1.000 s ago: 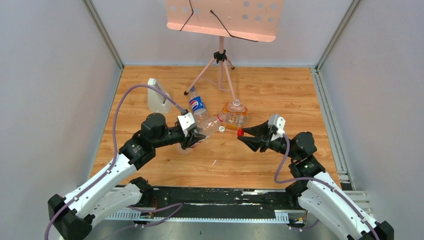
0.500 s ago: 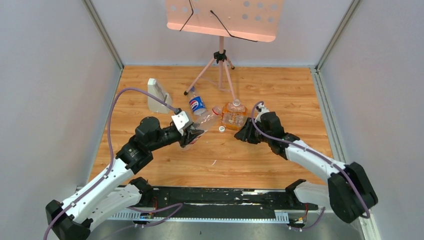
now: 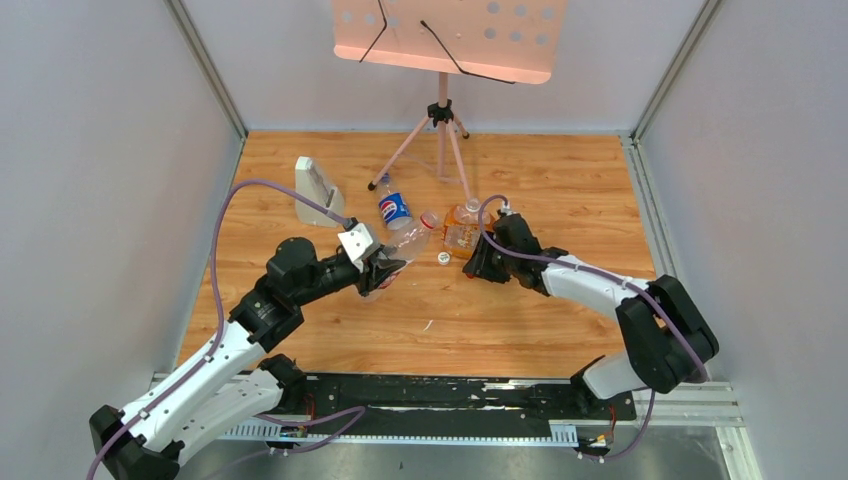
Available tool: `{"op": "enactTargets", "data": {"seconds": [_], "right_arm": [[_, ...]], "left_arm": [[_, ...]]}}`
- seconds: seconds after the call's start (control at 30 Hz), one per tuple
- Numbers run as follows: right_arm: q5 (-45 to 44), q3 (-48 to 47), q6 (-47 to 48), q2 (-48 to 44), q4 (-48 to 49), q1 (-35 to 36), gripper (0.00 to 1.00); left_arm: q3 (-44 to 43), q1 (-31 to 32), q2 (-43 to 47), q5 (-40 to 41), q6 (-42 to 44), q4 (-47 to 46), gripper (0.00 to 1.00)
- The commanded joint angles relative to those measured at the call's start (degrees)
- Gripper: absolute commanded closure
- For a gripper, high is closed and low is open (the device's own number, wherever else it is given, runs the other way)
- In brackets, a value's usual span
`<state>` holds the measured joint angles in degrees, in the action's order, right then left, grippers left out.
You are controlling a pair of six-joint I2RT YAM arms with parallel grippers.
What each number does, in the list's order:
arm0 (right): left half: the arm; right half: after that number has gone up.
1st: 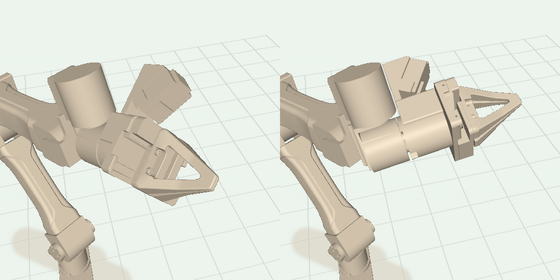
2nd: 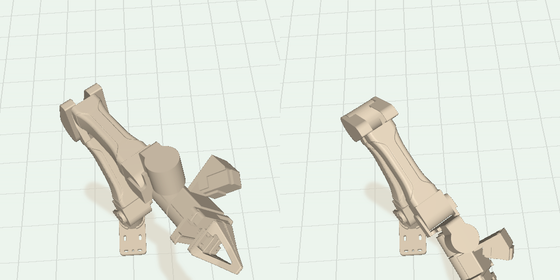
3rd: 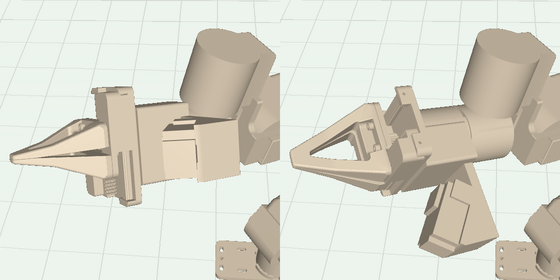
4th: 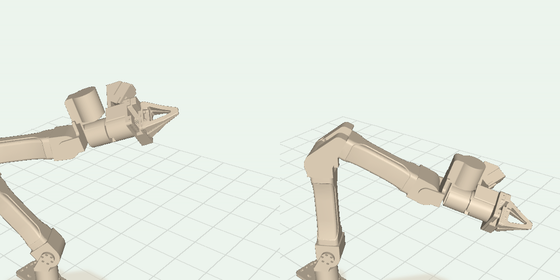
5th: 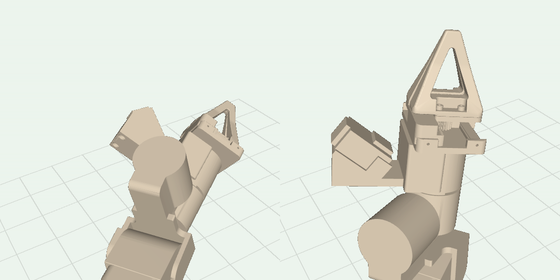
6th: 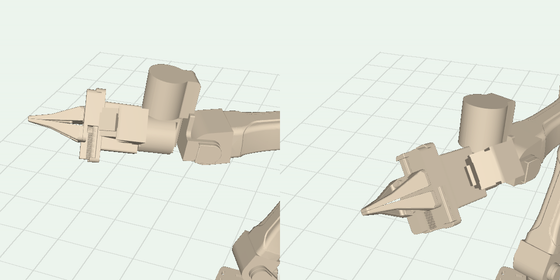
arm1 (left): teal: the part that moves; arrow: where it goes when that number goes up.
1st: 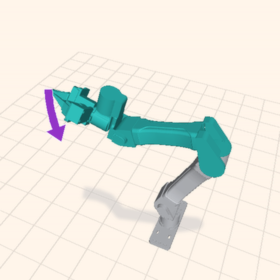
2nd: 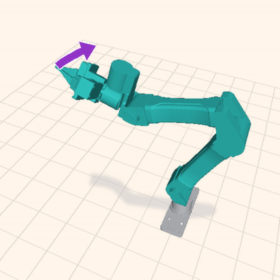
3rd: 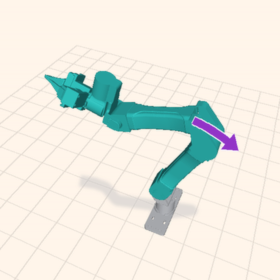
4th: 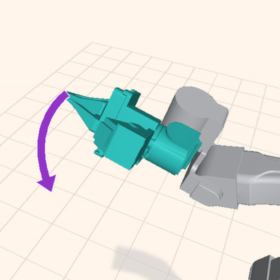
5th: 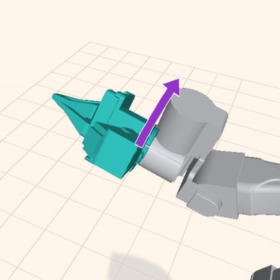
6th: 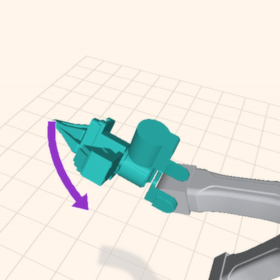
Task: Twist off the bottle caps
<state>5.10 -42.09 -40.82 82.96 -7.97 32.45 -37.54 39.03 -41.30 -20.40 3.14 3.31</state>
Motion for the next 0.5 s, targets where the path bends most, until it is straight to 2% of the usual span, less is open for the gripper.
{"op": "enactTargets", "data": {"seconds": [0.0, 0.23, 0.33, 0.47], "right_arm": [[-7.0, -1.7, -2.1, 1.3, -1.0, 1.6, 0.95], [-10.6, -0.5, -3.0, 2.3, -0.3, 2.8, 0.86], [-10.6, -0.9, -2.7, 3.5, -0.2, 2.9, 0.78], [-9.6, -1.7, -2.5, 5.5, -0.1, 3.0, 0.77]], "left_arm": [[0.0, 0.0, 0.8, 0.4, -0.9, -3.0, 1.0], [0.6, 0.0, 0.9, 0.5, -1.4, -3.8, 1.0], [0.5, 0.0, 0.2, 0.0, -1.5, -4.9, 1.0], [0.5, 0.0, -0.1, -0.2, -1.7, -5.2, 1.0]]}}
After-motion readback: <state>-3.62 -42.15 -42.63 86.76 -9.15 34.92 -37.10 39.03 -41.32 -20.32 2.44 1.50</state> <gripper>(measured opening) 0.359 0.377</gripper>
